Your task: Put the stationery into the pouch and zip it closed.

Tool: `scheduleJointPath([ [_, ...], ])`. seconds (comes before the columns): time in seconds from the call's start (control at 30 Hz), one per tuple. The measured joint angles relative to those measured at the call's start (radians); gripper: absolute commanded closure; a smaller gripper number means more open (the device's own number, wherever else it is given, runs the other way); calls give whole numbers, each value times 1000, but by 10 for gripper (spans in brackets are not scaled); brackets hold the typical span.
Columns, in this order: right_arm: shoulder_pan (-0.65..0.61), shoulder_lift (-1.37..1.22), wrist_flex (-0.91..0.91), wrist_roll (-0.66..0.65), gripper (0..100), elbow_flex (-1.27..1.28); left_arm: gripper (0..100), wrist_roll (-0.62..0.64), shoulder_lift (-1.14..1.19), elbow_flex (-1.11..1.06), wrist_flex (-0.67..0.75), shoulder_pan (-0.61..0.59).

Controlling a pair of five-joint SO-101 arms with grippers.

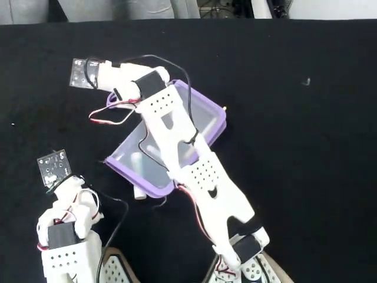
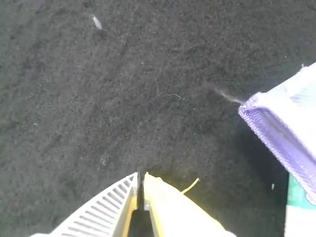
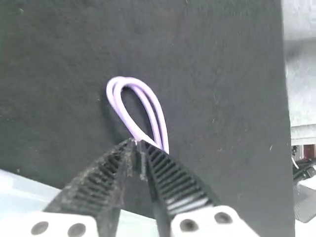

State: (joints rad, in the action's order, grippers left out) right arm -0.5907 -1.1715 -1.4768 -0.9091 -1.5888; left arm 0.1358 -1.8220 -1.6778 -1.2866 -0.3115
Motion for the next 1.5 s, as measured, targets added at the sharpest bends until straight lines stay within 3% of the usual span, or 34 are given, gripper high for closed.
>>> scheduleJointPath([
  [0.17,-6,-66,37,5,743,14,970,0,0,0,0,0],
  [0.53,35,-114,138,5,741,110,970,0,-12,0,0,-2],
  [0.93,41,-114,143,-114,849,212,970,0,-9,0,0,3],
  [1.13,48,-109,94,-212,990,229,970,0,0,0,0,3],
  [1.5,44,-112,8,-229,986,157,970,0,0,0,0,3],
])
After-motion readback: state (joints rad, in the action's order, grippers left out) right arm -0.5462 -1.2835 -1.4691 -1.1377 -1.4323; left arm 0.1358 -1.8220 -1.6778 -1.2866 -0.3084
